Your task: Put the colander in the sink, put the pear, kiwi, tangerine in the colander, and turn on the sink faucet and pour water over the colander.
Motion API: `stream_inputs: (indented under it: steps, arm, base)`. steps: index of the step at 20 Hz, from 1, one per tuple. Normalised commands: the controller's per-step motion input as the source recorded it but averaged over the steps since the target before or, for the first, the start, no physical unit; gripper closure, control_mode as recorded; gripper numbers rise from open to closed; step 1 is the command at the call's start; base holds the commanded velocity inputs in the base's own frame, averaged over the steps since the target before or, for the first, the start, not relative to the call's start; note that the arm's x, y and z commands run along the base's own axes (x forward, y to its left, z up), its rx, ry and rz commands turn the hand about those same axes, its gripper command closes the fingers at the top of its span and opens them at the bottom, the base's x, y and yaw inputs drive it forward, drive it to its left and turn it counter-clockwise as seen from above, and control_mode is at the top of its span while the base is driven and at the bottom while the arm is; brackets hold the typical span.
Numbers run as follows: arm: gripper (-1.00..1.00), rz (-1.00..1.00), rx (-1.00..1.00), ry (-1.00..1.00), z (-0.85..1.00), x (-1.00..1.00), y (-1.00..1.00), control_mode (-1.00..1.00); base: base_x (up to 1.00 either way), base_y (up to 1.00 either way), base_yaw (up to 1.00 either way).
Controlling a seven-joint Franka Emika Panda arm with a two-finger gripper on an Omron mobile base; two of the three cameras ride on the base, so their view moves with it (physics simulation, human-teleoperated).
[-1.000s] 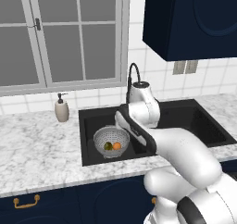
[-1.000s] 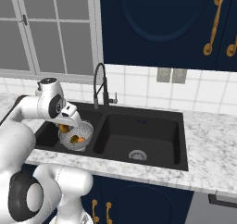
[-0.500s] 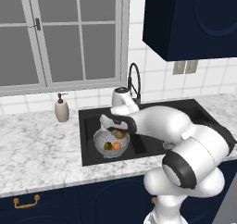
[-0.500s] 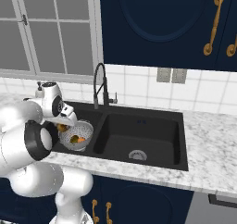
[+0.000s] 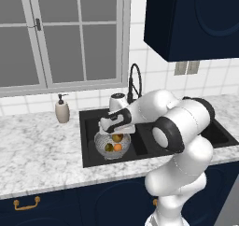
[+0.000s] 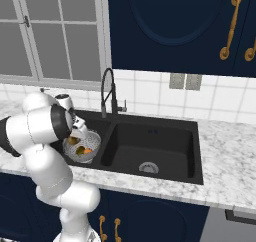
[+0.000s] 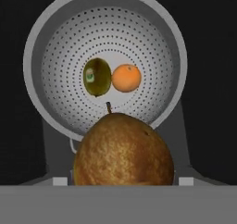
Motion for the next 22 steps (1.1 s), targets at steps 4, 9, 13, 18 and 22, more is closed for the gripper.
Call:
stream_inputs:
  steps: [4,9,13,18,22]
  arm:
    - [1.0,0.0,0.0,0.0,-0.46,0.36,0.06,-1.0]
    - [1.0,0.0,0.0,0.0,-0.41,0.39,0.1,-1.0]
    - [1.0,0.0,0.0,0.0,-0.41,0.08,0.08,-1.0]
    - [-1.0,0.0,0.0,0.0,-0.37,0.13,0.01,-1.0]
    - [-1.0,0.0,0.0,0.0,-0.17,0.12,0.0,-1.0]
  base:
    - [0.0,0.0,0.0]
    - [0.0,0.0,0.0]
    - [0.0,0.0,0.0]
    - [0.0,0.0,0.0]
    - [0.0,0.0,0.0]
